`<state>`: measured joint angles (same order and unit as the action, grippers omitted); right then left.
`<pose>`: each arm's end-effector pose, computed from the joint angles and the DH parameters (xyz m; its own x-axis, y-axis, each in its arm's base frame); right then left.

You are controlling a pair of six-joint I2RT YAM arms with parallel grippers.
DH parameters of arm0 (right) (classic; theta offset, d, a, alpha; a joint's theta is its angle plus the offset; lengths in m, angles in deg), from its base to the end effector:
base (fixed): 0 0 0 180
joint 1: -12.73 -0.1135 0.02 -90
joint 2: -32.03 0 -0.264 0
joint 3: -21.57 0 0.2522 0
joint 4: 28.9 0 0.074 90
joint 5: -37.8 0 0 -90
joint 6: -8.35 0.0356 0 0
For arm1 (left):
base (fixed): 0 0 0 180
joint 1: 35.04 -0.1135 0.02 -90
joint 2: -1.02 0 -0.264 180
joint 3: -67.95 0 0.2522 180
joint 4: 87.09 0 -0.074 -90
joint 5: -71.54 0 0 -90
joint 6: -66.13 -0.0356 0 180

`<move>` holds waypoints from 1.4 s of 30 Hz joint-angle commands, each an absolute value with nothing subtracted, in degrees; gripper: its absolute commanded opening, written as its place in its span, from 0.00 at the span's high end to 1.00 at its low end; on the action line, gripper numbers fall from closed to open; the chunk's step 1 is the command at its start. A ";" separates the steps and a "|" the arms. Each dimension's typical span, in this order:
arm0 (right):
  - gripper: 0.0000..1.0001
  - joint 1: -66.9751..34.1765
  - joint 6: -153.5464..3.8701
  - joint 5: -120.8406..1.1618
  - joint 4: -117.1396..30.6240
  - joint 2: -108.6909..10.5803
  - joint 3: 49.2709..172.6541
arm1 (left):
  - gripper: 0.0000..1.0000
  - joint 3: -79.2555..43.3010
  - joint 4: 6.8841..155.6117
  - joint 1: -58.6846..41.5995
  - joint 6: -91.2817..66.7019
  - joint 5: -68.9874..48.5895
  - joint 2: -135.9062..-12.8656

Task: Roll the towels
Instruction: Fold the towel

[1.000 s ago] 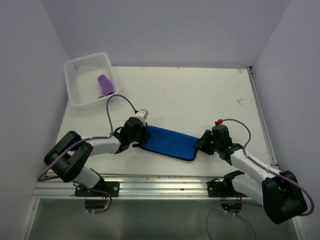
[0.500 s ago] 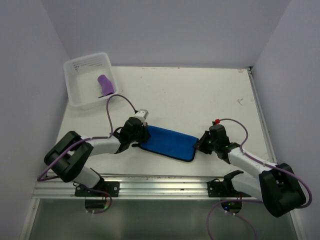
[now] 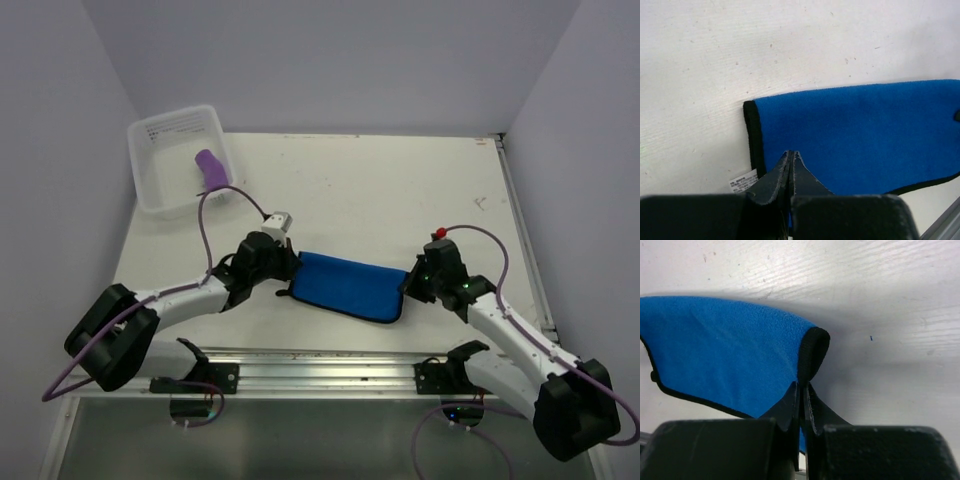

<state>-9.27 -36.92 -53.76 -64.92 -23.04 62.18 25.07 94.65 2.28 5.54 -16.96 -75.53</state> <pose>0.1691 0.0694 0.1824 -0.7830 0.4424 -0.4373 0.2259 0.8572 0.4628 0.2074 -0.1593 0.1725 -0.6727 -0.1044 -0.7325 0.3368 0.8383 -0.4288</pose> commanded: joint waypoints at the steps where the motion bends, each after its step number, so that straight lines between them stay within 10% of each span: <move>1: 1.00 -9.51 -40.08 -48.51 -76.48 -20.54 65.56 | 1.00 24.92 94.00 2.49 5.84 -16.09 -74.39; 12: 1.00 -7.84 -44.21 -42.53 -89.77 -18.77 75.58 | 1.00 26.24 99.62 2.57 6.01 -13.28 -78.16; 42: 1.00 -19.52 -40.00 -50.53 -70.10 -47.59 90.96 | 1.00 24.22 107.62 3.10 4.61 -10.64 -87.93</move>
